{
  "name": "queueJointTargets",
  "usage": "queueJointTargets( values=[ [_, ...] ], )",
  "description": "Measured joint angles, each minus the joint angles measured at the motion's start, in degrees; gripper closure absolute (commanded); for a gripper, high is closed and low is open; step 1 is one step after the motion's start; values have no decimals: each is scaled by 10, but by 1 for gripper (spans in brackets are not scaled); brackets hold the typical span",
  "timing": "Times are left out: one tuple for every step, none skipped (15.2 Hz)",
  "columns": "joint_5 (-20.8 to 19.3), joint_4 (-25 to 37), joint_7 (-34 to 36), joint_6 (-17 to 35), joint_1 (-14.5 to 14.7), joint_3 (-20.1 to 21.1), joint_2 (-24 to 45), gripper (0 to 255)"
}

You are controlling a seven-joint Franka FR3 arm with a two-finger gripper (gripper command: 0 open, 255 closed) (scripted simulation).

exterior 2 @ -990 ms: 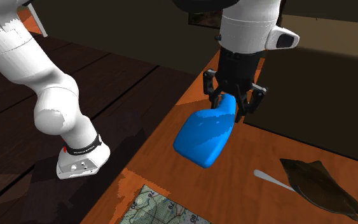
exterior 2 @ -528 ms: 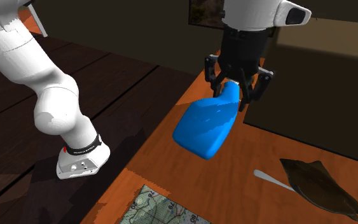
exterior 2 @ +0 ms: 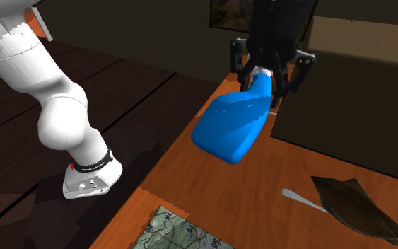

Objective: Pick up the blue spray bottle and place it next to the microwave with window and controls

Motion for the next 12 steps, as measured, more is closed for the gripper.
queueJointTargets(
  values=[
    [2, 12, -1, -9, 0, 0, 3, 255],
    [3, 21, -3, -16, 0, -1, 6, 255],
    [4, 30, -2, -24, 0, 0, 7, 255],
    [5, 40, -5, -31, 0, -1, 10, 255],
    [8, 54, -7, -41, 0, -2, 15, 255],
    [10, 66, -9, -49, -1, -3, 19, 255],
    [10, 73, -11, -56, -1, -4, 19, 255],
    [13, 89, -13, -66, -2, -5, 26, 255],
    [18, 106, -17, -75, -3, -7, 35, 255],
    [19, 116, -17, -84, -3, -7, 37, 255],
    [23, 133, -21, -94, -5, -10, 44, 255],
    [24, 145, -23, -104, -5, -10, 47, 255]
  ],
)
